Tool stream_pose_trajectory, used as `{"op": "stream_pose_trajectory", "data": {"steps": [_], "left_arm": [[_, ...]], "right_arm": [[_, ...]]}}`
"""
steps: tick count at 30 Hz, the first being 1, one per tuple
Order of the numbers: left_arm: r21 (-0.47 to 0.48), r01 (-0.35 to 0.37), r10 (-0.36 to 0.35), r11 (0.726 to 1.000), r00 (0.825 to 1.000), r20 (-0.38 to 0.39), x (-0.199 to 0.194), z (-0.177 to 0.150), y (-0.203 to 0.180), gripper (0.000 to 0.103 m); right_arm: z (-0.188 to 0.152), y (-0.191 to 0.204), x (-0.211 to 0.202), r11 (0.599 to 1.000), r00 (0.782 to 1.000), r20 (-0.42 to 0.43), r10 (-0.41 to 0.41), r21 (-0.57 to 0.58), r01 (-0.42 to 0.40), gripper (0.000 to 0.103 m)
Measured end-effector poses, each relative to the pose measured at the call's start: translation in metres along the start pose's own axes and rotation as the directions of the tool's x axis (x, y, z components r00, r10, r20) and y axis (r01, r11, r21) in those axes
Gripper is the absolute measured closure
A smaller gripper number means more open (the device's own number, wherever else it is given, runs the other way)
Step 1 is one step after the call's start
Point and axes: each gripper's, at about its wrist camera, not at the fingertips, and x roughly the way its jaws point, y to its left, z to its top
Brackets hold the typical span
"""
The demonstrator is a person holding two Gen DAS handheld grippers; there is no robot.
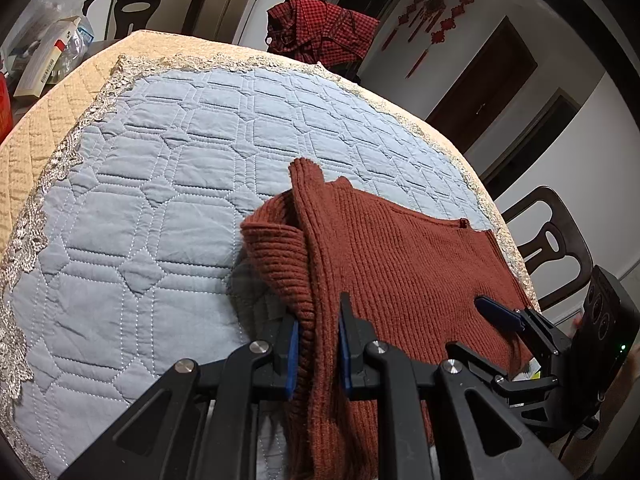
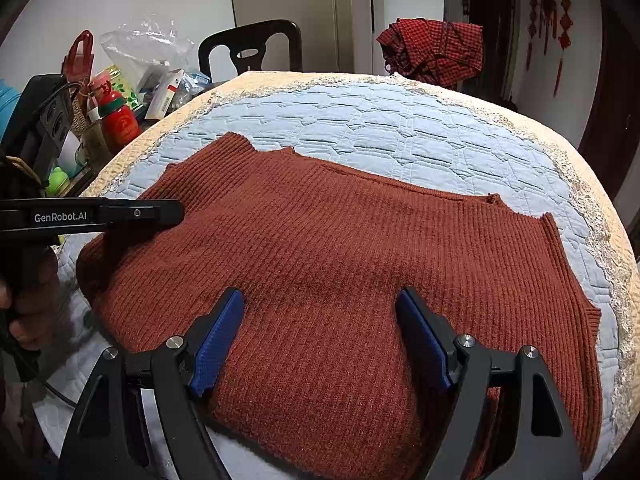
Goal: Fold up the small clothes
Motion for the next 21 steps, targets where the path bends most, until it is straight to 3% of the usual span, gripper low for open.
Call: {"op": "stream_pose_trajectory", "data": {"steps": [21], "left_arm": [[-0.003, 0.006, -0.006, 1.000, 1.000, 0.001, -0.0035, -0.0017, 0.0021, 0.085]], "right_arm": [[0.0003, 0.0005, 0.0015, 1.000, 1.000, 0.000, -0.004, -0.004, 0.004, 0.024]]}}
